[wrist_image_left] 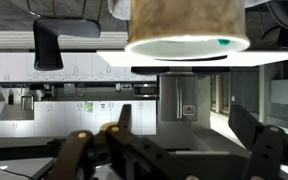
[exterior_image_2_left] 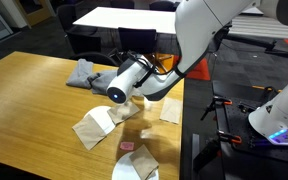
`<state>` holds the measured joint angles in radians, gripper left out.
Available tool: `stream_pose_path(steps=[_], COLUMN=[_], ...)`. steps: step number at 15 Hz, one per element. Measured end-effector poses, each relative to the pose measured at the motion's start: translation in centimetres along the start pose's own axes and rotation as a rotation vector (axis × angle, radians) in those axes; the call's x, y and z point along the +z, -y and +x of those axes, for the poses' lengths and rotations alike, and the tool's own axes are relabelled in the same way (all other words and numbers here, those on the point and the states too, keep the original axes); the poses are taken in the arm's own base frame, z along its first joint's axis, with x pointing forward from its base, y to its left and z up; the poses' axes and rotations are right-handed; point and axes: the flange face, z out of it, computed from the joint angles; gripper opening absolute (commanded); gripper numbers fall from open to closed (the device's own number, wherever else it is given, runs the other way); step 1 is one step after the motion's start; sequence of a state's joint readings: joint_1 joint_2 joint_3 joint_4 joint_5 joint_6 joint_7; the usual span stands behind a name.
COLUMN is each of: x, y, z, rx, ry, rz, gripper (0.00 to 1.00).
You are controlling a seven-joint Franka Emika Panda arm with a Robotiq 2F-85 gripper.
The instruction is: Pick up the pen and put it in the cup
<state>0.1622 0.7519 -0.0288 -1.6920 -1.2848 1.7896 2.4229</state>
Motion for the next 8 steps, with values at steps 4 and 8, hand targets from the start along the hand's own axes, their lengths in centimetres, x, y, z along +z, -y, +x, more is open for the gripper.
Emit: stream_pose_path(steps=[4, 8], x=[-1.5, -3.5], y=[0.7, 0.8], z=[4.7, 10.8], rx=[0.070, 0.110], ry=[0.001, 0.001], rz=[-0.004, -0.010], gripper=[1.00, 1.00])
